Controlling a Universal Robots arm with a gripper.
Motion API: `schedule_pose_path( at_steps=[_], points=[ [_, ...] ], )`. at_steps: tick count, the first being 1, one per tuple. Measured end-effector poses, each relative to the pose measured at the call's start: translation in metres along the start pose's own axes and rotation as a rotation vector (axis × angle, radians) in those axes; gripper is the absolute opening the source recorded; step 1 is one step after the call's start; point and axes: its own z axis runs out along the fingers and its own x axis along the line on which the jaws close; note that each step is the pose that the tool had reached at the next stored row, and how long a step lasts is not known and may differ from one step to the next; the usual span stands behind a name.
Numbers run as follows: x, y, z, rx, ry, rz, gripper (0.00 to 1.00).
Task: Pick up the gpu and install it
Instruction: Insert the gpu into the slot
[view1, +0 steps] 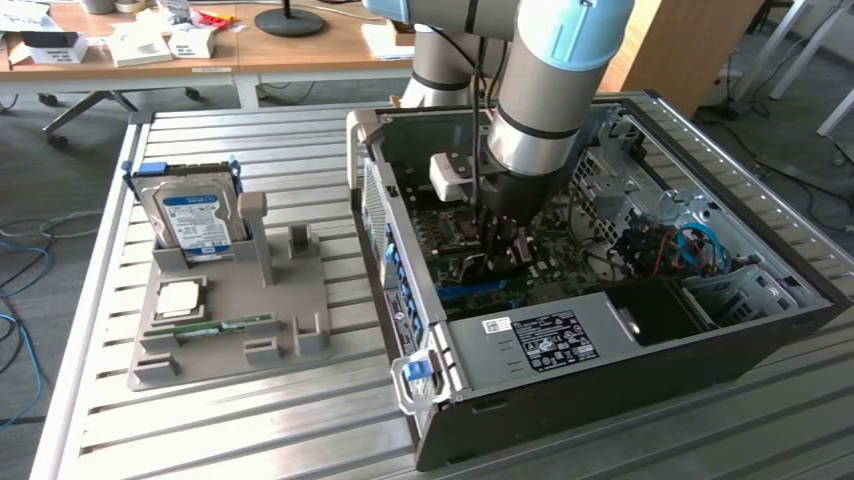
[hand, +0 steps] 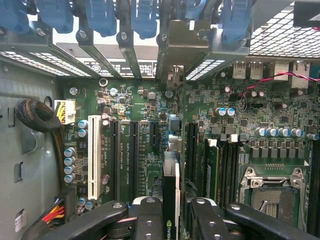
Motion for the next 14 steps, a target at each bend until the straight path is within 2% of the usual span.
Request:
schedule_pose_path(
  at_steps=[14],
  points=[
    [0.0,0.0,0.0,0.0001,0.0,0.0,0.26]
  ],
)
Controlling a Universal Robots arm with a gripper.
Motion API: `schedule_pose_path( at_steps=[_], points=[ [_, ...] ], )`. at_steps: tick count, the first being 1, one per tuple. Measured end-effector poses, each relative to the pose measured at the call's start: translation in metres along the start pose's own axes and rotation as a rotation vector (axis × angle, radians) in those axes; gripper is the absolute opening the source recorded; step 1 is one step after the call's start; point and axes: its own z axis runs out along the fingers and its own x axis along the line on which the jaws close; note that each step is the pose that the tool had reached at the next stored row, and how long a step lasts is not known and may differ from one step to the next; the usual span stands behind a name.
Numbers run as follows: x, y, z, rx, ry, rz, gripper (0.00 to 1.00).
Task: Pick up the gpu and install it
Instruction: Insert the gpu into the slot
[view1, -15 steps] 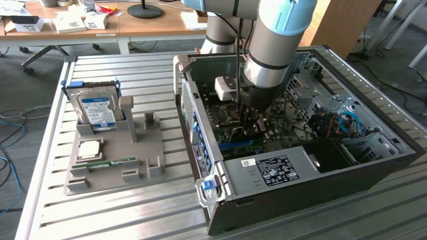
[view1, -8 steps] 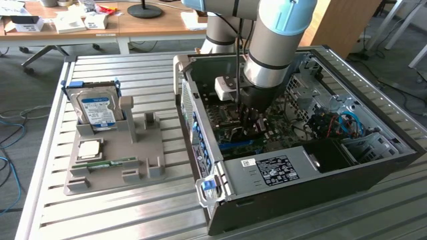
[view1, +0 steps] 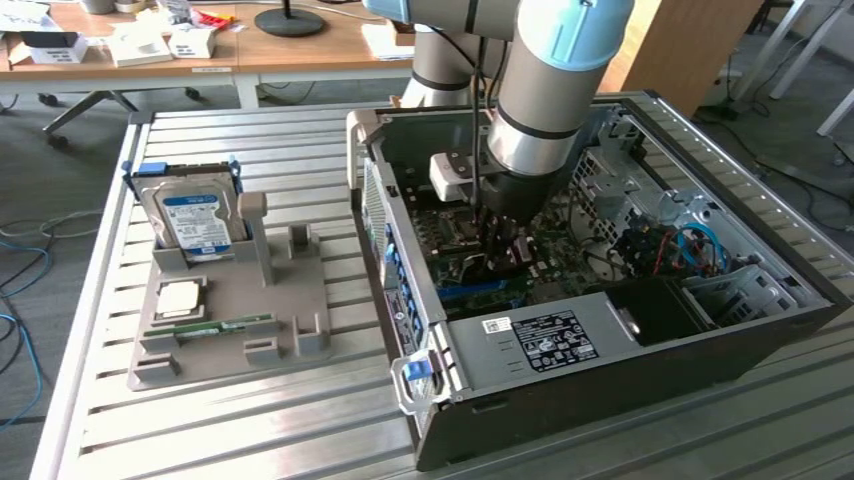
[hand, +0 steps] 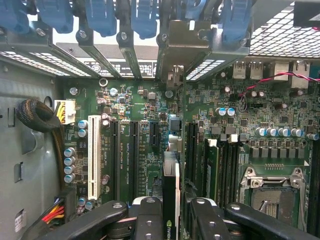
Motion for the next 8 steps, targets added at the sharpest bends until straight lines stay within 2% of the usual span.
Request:
schedule_pose_path(
  at_steps=[8],
  points=[
    [0.0001,0.0001,-0.0002,0.0001,-0.0007,0.0,0.26]
  ],
)
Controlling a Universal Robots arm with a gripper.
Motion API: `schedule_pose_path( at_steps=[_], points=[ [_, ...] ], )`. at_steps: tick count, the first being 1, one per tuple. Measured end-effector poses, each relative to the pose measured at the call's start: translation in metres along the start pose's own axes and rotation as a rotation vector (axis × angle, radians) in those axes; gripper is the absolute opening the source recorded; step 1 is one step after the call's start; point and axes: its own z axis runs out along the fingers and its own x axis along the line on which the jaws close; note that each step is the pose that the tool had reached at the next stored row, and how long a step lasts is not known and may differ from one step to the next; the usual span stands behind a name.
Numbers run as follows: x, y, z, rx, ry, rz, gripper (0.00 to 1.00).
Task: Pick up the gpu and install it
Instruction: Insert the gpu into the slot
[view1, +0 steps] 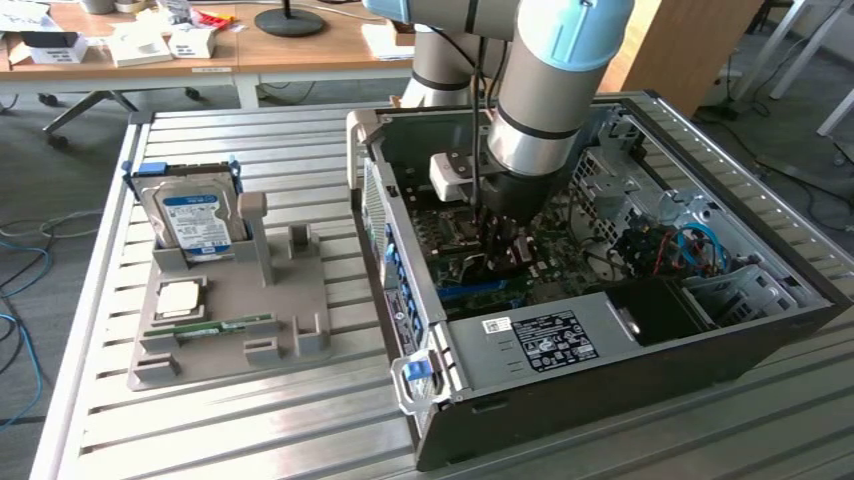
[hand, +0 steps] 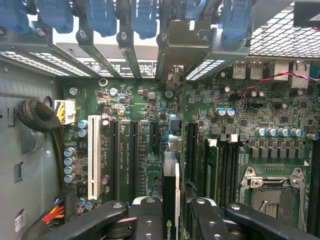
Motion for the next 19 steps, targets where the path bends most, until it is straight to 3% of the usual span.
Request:
schedule_pose_path(
  at_steps=[8,19],
  points=[
    [0.0,-0.0001,-0.0027,0.0002,-0.0051,0.0,0.26],
    [0.0028,0.0002,-0.0027,0.0001,-0.0049,0.002,0.26]
  ],
)
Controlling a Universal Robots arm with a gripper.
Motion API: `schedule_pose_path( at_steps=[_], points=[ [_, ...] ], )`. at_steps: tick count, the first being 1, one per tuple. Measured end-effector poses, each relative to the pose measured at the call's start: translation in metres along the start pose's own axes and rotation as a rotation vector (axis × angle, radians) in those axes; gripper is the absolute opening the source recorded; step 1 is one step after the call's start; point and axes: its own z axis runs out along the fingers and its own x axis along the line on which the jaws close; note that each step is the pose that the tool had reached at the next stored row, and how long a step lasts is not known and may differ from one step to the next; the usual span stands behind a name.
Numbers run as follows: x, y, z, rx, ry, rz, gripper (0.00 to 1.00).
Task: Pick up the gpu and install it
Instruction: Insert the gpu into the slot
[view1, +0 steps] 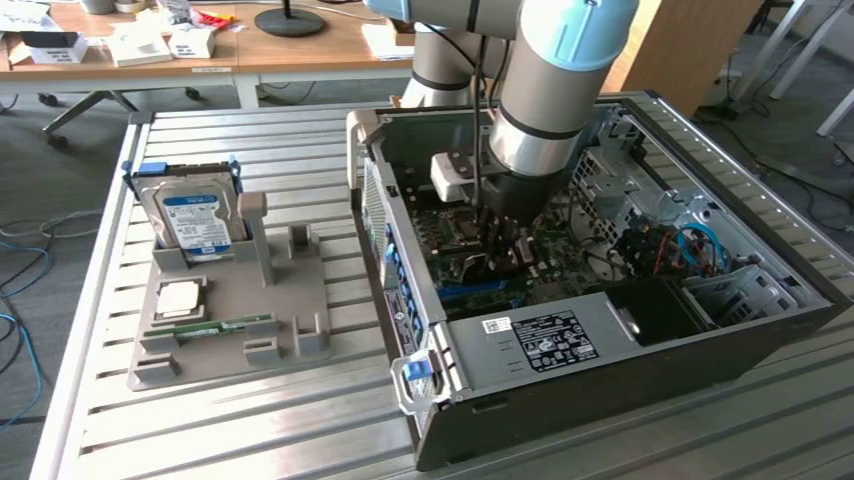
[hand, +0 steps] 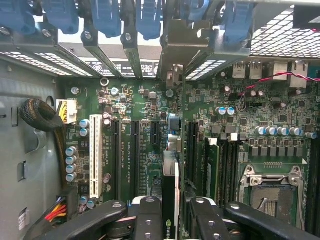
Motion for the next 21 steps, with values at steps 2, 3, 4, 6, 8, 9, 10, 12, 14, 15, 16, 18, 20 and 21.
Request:
schedule_pose_path(
  at_steps=[2,3,4,6,8,9,10,12,14,15,16,18,20,21],
  points=[
    [0.0,0.0001,0.0007,0.0001,0.0001,0.001,0.26],
    [0.0,0.0002,0.0009,0.0001,0.0001,0.002,0.26],
    [0.0,0.0003,0.0011,0.0001,0.0002,0.002,0.26],
    [0.0001,0.0004,0.0015,0.0002,0.0001,0.004,0.26],
    [0.0001,0.0005,0.0015,0.0004,0.0002,0.008,0.26],
    [0.0001,0.0005,0.0015,0.0006,0.0002,0.012,0.26],
    [0.0001,0.0005,0.0016,0.0008,0.0002,0.016,0.26],
    [0.0,0.0004,0.0016,0.0013,0.0002,0.024,0.26],
    [0.0,0.0005,0.0016,0.0014,0.0001,0.025,0.26],
    [0.0,0.0005,0.0016,0.0014,0.0002,0.025,0.26],
    [0.0,0.0005,0.0016,0.0014,0.0002,0.025,0.26],
    [0.0001,0.0007,0.0017,0.0015,0.0,0.025,0.26],
    [0.0002,0.0011,0.0018,0.0016,0.0,0.025,0.26],
    [0.0003,0.0013,0.0018,0.0015,0.0001,0.025,0.26]
  ],
)
